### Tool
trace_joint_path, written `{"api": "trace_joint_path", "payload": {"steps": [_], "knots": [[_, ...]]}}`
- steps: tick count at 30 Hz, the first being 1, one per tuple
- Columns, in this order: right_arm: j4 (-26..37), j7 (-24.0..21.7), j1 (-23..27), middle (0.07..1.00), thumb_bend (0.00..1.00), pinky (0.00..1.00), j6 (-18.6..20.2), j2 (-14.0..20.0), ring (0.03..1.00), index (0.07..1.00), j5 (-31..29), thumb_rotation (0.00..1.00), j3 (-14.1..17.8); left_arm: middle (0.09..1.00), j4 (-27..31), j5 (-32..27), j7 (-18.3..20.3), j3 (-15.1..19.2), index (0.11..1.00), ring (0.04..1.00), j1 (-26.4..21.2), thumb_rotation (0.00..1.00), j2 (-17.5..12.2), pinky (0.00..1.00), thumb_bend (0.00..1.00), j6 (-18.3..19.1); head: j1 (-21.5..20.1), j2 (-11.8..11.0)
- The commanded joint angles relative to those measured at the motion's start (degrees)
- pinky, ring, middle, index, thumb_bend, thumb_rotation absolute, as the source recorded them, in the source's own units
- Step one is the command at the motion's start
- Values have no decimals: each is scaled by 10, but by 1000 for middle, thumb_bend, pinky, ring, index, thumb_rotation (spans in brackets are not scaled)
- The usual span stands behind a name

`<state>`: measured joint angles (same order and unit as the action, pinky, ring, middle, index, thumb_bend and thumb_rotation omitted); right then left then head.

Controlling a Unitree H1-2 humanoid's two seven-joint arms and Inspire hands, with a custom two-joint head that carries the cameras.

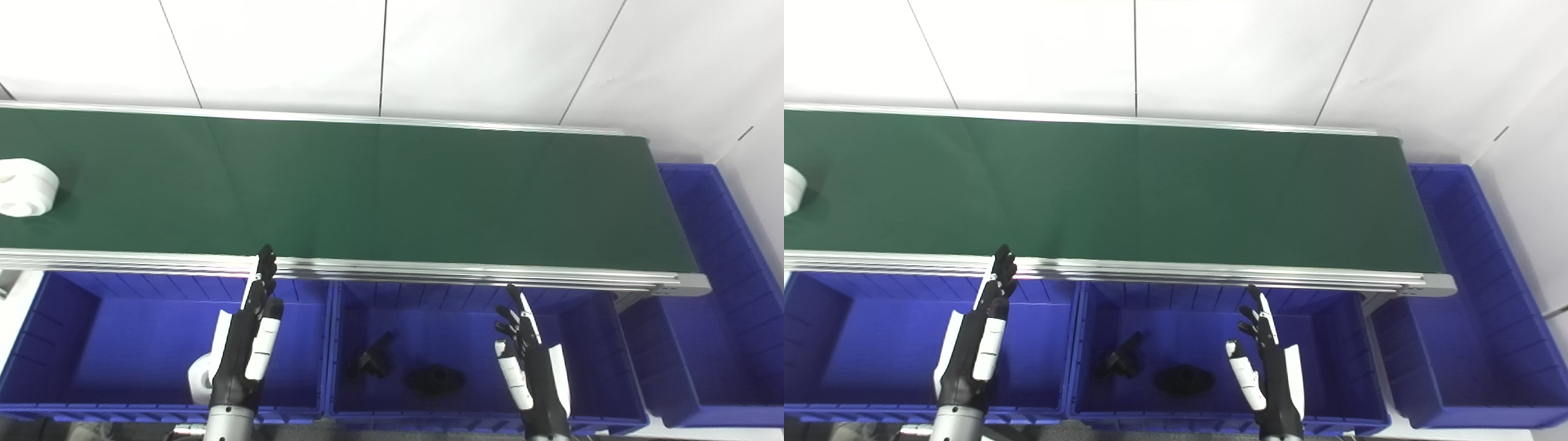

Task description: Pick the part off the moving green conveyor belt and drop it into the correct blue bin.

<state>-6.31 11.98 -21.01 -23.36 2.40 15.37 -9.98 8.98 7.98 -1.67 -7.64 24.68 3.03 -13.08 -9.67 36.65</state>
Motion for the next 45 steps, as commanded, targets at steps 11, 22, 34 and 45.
{"api": "trace_joint_path", "payload": {"steps": [11,22,34,45], "knots": [[13,9,2,984,772,816,-35,5,892,964,-12,981,-8,1000,14,4,-4,-3,1000,1000,-2,1000,6,1000,597,-8,3,-1],[12,11,3,984,767,814,-35,12,892,968,-14,986,-12,1000,12,-4,2,-6,1000,1000,-4,1000,4,1000,635,-2,9,-4],[6,24,7,984,754,810,-35,22,893,967,-17,981,-22,1000,6,-5,4,-7,1000,1000,-6,1000,3,1000,654,0,13,-9],[-8,32,10,988,761,822,-35,29,899,971,-25,981,-31,1000,-8,0,2,-8,1000,1000,-7,1000,4,1000,634,-7,32,-43]]}}
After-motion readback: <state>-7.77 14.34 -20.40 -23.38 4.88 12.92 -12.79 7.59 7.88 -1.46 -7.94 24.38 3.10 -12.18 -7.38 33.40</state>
